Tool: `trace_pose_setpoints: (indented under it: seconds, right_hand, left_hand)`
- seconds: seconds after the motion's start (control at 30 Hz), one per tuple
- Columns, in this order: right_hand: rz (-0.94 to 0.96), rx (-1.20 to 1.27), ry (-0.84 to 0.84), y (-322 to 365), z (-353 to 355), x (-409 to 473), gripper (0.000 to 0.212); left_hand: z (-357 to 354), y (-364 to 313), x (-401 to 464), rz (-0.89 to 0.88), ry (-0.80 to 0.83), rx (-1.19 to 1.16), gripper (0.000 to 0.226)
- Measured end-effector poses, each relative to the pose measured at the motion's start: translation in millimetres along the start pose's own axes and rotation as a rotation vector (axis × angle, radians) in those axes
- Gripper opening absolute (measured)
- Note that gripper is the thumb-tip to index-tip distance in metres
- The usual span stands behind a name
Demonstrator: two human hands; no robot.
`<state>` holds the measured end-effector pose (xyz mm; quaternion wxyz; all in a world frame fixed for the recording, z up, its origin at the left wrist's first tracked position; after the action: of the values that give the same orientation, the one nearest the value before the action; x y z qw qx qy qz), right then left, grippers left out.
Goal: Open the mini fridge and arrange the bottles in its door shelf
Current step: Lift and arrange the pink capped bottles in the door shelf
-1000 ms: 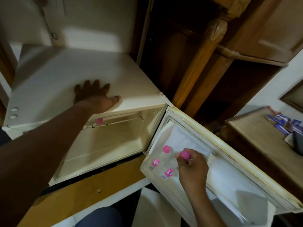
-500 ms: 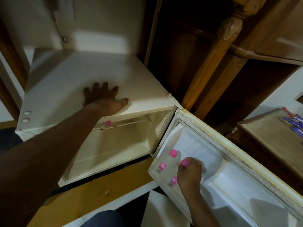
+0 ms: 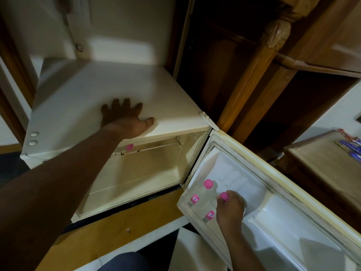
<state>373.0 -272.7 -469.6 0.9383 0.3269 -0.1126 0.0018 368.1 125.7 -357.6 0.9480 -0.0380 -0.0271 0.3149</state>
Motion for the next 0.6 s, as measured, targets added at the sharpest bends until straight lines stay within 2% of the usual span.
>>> trace_pose_setpoints:
  seconds: [0.17,0.33,0.5,0.6]
  right_hand:
    - [0.011,-0.005,-0.023,2.1,5.2,1.7,0.016]
    - [0.060,0.053,-0.091,19.7,14.6,-3.1,0.035]
    - [0.143,0.261,-0.071,64.4,-0.7,-10.1,0.032]
    - [0.189,0.403,0.018,103.8,-37.0,-15.9,0.025]
  left_hand:
    - [-0.1,0.6,0.5,0.000,-0.016,0.002,0.088]
    - [-3.8,2.2,4.3,0.004,-0.017,0.005,0.090]
    - [-5.2,2.3,6.4,0.008,-0.006,0.017,0.092]
    - [-6.2,2.3,7.1,0.014,0.013,0.021,0.091]
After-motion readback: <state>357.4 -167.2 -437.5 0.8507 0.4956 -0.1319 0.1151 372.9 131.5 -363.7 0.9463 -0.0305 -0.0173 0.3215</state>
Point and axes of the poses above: each hand's wrist, its own x-axis towards the middle knuckle, its own z-axis out of the back of the hand, y = z × x, the point moved 8 cm from there along x, towards the middle knuckle, and after that the axes turned 7 degrees about z, right-handed, at the moved point
